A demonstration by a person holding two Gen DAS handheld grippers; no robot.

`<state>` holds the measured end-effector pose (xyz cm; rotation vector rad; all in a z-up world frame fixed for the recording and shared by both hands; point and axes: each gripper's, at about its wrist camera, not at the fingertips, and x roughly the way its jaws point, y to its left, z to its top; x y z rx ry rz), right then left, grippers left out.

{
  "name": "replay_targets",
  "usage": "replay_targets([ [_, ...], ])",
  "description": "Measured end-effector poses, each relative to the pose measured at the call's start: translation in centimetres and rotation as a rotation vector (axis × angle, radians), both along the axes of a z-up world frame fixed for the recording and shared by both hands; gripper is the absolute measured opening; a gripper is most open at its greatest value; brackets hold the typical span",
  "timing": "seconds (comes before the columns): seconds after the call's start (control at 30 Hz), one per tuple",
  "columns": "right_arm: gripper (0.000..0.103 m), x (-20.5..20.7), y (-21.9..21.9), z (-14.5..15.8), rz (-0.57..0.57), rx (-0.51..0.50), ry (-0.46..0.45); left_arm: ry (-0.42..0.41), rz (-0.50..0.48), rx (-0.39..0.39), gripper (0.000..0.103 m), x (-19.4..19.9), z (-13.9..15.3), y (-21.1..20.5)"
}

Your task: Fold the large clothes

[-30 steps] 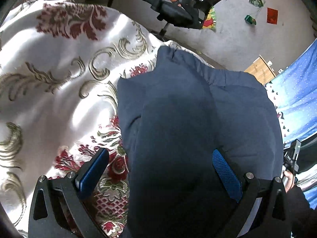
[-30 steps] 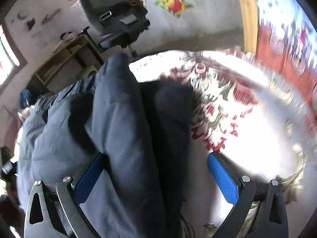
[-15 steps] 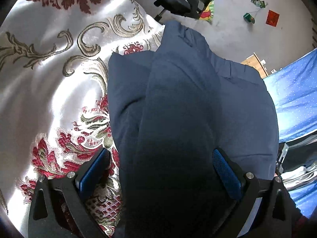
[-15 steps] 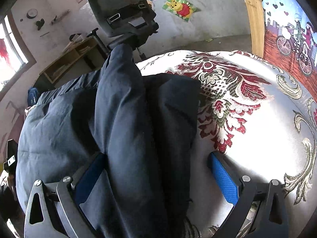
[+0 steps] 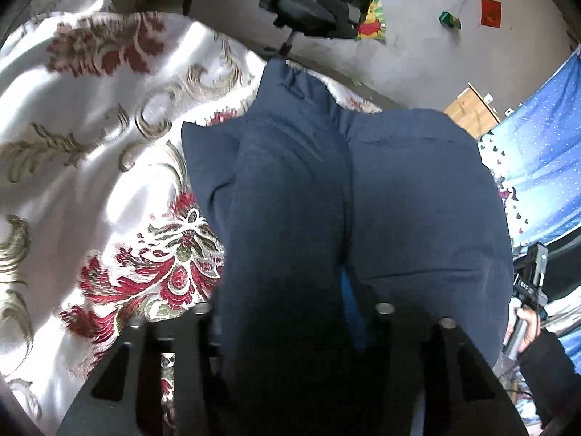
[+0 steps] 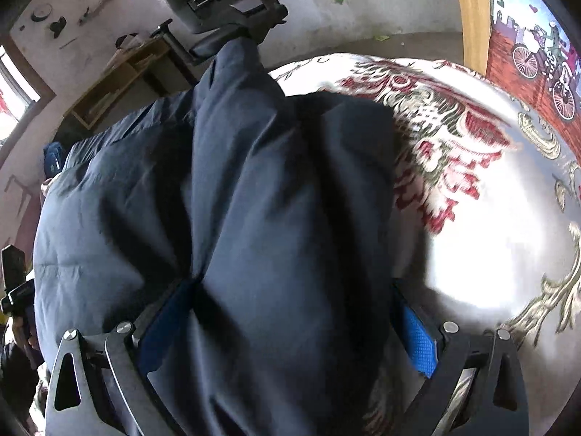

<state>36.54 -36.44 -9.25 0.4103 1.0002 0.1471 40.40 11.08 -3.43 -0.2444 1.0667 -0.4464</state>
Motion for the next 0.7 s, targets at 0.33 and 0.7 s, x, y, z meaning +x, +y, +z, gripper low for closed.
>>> replay_targets([
  [0.33, 0.028, -1.7, 0.8, 1.6, -0.004, 0.003, -0.047, -0.224, 0.015, 0.224, 0.016, -4.8, 4.1, -5.0],
  [0.7, 0.011, -4.9, 0.7, 11.6, 0.031, -0.047, -0.327, -0.345, 0.048, 0.103, 0.012, -5.0, 9.4, -8.8],
])
